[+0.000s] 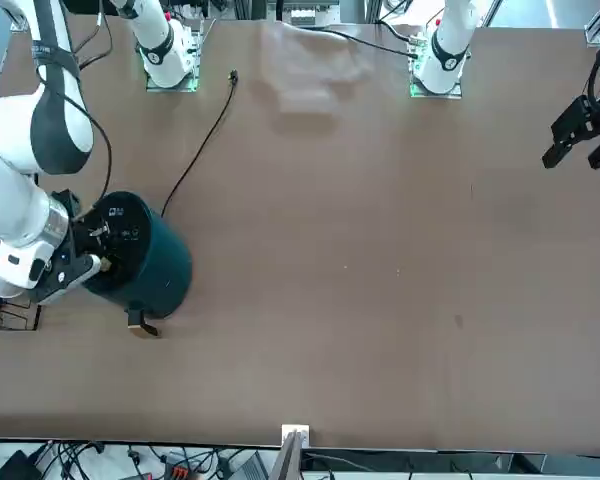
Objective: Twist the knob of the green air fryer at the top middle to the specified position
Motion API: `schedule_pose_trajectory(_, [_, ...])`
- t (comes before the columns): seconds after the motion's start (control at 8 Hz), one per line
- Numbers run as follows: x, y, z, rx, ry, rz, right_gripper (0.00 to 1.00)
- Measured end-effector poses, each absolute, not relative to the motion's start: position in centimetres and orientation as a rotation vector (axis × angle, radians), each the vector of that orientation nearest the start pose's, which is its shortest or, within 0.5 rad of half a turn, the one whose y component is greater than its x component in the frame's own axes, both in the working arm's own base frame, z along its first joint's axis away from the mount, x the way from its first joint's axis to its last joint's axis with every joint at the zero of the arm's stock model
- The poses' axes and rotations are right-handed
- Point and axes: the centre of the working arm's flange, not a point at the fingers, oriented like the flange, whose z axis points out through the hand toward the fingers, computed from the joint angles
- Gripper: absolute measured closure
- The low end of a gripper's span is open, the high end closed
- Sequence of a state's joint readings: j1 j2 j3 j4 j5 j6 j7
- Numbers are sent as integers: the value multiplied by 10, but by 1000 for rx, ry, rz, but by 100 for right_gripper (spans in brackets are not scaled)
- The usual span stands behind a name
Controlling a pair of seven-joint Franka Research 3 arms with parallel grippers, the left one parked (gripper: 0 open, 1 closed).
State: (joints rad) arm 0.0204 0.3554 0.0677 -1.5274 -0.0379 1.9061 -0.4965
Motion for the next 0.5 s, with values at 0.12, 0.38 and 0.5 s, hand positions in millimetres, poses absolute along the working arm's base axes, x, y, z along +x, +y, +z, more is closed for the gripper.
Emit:
schedule_pose_trajectory(0.12, [666, 53, 457, -3004, -1041, -26, 54])
schedule_pose_trajectory(0.38, [666, 56, 457, -2970, -1180, -17, 54])
schedule_pose_trajectory(0.5, [666, 57, 457, -2957, -1218, -15, 54])
